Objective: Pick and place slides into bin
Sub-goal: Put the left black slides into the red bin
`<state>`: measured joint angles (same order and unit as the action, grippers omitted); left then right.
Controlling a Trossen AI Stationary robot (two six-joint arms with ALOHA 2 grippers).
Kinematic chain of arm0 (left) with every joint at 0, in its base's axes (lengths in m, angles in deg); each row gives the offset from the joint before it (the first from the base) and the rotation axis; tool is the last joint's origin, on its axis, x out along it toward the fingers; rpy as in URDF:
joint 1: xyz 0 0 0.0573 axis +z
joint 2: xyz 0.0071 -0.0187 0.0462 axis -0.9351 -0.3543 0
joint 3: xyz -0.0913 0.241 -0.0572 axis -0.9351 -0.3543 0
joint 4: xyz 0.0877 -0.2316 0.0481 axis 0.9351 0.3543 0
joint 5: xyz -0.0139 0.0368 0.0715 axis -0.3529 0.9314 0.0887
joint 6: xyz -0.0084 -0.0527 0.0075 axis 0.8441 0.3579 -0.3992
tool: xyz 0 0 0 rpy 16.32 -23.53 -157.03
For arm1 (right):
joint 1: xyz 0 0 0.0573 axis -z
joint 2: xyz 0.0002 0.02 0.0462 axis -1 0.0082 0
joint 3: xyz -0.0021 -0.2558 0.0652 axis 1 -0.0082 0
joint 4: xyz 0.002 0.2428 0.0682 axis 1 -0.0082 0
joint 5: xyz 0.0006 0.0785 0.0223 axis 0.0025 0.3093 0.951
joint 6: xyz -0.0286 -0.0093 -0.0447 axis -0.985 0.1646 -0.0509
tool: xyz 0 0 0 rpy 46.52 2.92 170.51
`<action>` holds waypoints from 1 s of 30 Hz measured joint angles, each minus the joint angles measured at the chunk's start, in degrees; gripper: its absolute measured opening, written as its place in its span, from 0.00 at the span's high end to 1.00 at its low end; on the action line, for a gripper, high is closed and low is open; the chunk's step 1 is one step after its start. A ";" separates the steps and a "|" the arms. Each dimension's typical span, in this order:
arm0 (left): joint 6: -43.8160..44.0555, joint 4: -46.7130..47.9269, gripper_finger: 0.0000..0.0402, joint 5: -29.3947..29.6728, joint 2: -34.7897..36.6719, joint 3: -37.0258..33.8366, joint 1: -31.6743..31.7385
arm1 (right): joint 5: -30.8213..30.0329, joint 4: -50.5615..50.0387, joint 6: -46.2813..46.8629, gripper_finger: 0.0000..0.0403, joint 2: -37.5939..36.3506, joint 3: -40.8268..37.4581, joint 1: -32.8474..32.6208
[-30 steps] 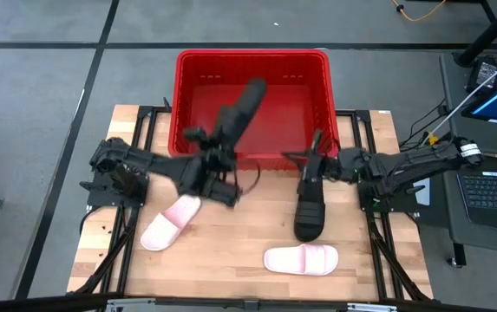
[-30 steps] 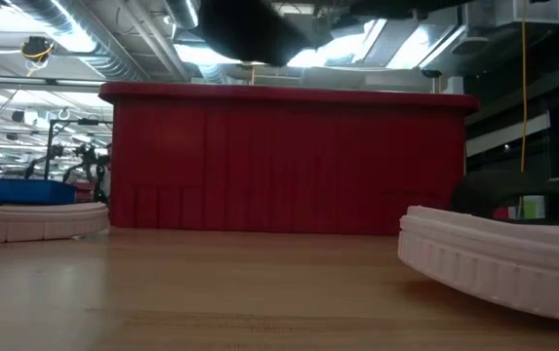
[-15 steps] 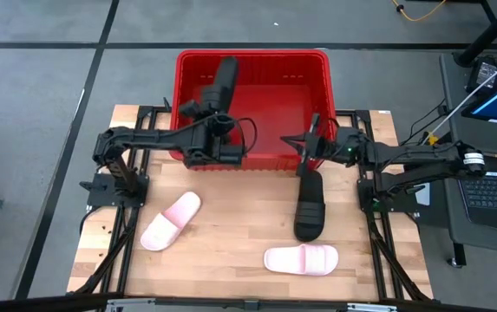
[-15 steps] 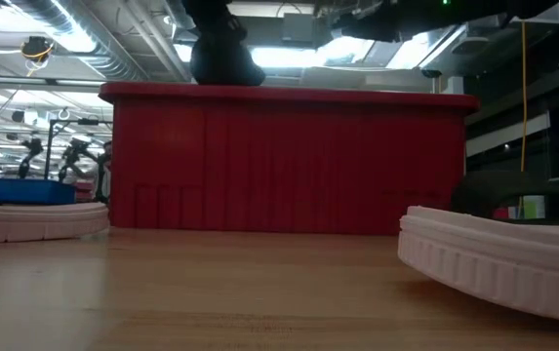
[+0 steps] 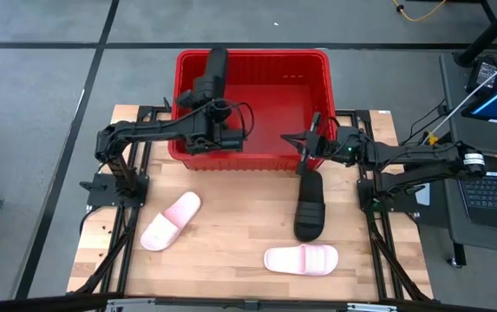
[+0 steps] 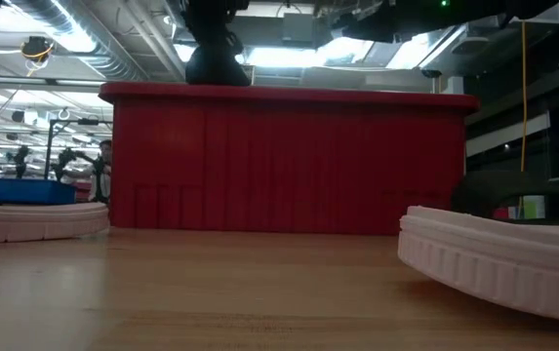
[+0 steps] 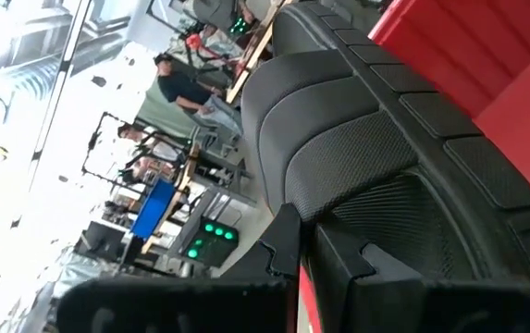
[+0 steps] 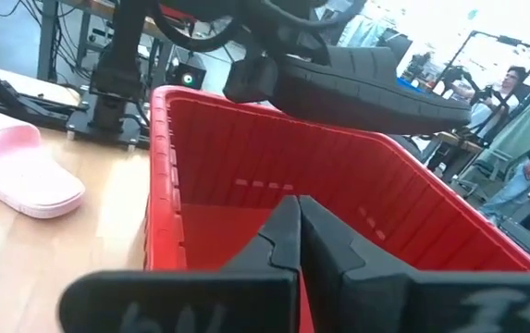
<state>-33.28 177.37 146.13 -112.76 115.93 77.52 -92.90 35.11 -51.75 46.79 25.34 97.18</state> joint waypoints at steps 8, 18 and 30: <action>-0.41 -1.29 0.99 -1.49 0.00 0.00 4.86 | -0.14 0.02 0.04 0.99 0.00 0.00 3.59; -14.91 -10.89 0.99 -5.32 -3.91 0.00 10.26 | -0.17 0.00 0.09 0.99 0.00 0.00 9.36; -13.52 -7.96 0.99 -8.32 -9.71 -0.02 10.74 | 0.00 -0.33 0.45 0.99 0.00 0.00 11.28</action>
<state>-46.80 169.41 137.81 -122.47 115.91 88.26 -92.90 34.78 -51.29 46.79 25.33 108.46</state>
